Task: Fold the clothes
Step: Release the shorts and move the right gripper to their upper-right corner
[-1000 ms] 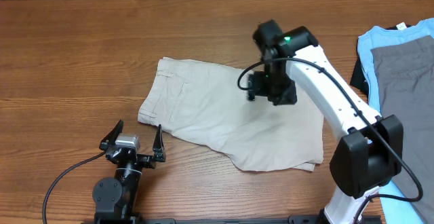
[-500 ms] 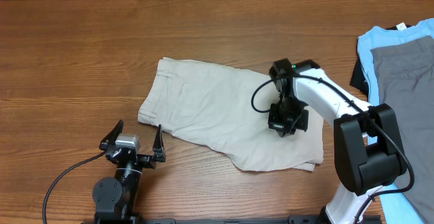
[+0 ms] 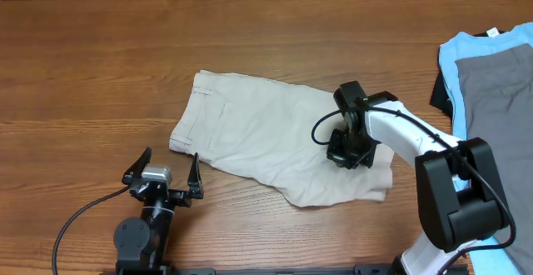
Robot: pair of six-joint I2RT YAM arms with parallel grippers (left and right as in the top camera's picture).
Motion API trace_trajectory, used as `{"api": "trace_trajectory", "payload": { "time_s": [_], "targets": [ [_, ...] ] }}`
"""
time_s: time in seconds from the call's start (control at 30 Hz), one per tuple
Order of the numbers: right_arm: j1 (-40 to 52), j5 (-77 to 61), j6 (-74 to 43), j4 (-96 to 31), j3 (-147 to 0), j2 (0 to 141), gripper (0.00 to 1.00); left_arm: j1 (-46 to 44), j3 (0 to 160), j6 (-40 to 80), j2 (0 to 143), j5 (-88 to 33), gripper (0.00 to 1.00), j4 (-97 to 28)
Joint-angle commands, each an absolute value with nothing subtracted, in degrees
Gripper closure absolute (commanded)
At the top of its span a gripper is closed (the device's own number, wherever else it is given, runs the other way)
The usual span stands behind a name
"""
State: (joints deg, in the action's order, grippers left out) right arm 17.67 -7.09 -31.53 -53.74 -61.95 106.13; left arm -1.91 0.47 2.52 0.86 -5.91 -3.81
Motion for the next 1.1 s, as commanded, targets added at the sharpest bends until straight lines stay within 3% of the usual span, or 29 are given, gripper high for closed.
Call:
{"api": "trace_trajectory", "payload": {
  "time_s": [0.0, 0.33, 0.7, 1.07],
  "targets": [
    [17.87, -4.45, -31.79, -46.15, -59.9, 111.04, 0.96, -2.28, 0.27, 1.06, 0.43, -5.54, 0.0, -3.9],
    [16.88, 4.89, -33.74, -41.04, -59.92, 111.2, 0.95, -2.28, 0.27, 1.04, 0.43, -5.54, 0.0, -3.9],
    [8.71, 4.89, -33.71, -57.39, -59.92, 111.2, 0.54, -2.28, 0.27, 1.04, 0.43, -5.54, 0.0, -3.9],
    [5.48, 2.76, -31.48, -61.49, -59.92, 111.2, 0.43, -2.28, 0.27, 1.06, 0.43, -5.54, 0.0, -3.88]
  ]
}}
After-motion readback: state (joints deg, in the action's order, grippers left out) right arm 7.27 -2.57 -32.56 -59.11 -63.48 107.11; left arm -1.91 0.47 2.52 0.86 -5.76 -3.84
